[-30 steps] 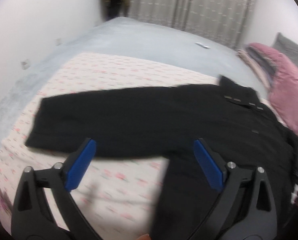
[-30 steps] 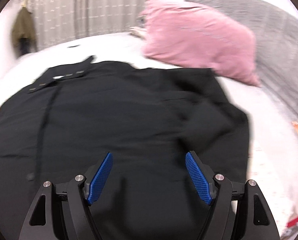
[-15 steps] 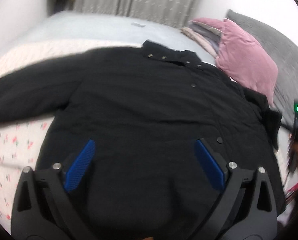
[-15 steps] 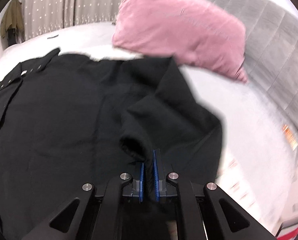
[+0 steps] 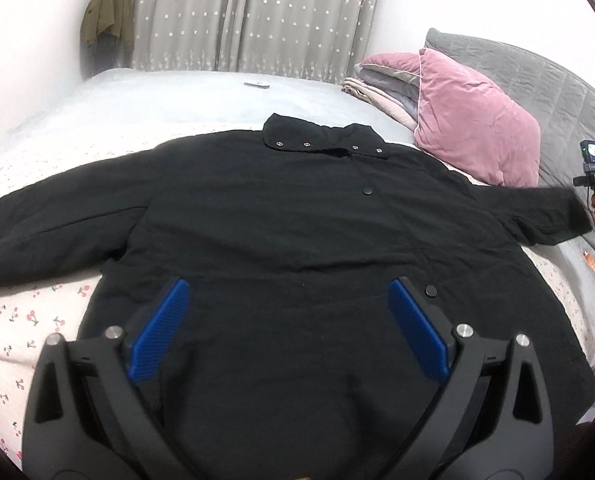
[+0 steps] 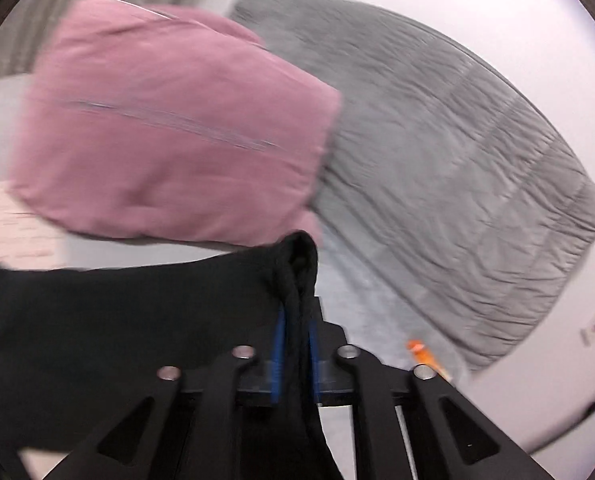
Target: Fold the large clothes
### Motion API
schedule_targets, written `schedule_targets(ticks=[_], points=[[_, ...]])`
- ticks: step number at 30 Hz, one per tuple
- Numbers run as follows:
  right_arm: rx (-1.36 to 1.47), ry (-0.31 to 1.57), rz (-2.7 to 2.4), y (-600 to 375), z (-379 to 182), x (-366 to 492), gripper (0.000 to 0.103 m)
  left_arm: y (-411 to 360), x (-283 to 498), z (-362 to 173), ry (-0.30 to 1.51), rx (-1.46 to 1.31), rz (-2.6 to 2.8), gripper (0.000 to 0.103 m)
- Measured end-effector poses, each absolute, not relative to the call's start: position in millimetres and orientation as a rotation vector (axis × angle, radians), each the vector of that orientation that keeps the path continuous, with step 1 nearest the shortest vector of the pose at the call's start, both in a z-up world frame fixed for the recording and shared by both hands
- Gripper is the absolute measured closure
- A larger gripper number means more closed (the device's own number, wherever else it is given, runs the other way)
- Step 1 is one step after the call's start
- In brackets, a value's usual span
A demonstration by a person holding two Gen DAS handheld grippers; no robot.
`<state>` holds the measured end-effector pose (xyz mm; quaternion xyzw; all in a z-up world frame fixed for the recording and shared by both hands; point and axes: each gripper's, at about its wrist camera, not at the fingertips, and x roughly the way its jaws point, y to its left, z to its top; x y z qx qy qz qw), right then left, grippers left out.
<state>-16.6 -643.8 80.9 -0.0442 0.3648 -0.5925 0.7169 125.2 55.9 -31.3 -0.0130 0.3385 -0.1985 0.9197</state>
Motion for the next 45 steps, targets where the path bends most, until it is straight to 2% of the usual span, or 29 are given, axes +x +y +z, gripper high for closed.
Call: schedule_targets(ticks=[1,2,4,9,16,18,20,23,26,30,31,32,34,39,40,45], points=[[-0.053,0.785,-1.323,-653,83,-27,0.066,55,125,-31,0.698,-0.020,-0.408,0.004],[-0.009,0.764,-1.309,-658,80,-35,0.044,54,125,-32,0.700,-0.018,-0.410,0.004],[0.100,0.700,-1.252,-662,78,-57,0.025,52,127,-34,0.709,-0.020,-0.417,0.004],[0.339,0.742,-1.134,-671,27,-82,0.024,50,126,-38,0.716,-0.035,-0.430,0.004],[0.712,0.791,-1.119,-692,-81,-113,0.026,53,132,-50,0.733,-0.069,-0.415,0.004],[0.694,0.708,-1.118,-685,-83,-114,0.043,53,134,-55,0.746,-0.078,-0.412,0.004],[0.604,0.726,-1.061,-677,-74,-98,0.089,52,135,-59,0.757,-0.074,-0.413,0.004],[0.294,0.767,-1.137,-662,-61,-82,0.090,48,136,-66,0.780,-0.056,-0.406,0.004],[0.183,0.935,-1.258,-679,-94,-74,0.090,47,139,-74,0.814,-0.050,-0.396,0.004],[0.014,0.955,-1.405,-660,-89,-46,0.082,50,140,-76,0.822,-0.067,-0.389,0.004],[0.043,0.918,-1.415,-655,-80,-47,0.070,51,140,-75,0.819,-0.069,-0.387,0.004],[0.087,0.866,-1.410,-650,-70,-47,0.051,51,140,-75,0.818,-0.070,-0.387,0.004],[0.149,0.745,-1.358,-629,-45,-43,0.042,50,140,-73,0.807,-0.065,-0.389,0.004],[0.158,0.644,-0.822,-521,3,42,0.038,47,143,-73,0.803,-0.066,-0.382,0.004],[0.173,0.657,-0.702,-499,2,61,0.034,46,143,-73,0.805,-0.064,-0.382,0.004],[0.218,0.769,-0.297,-401,-36,160,0.035,47,143,-75,0.815,-0.061,-0.387,0.004]])
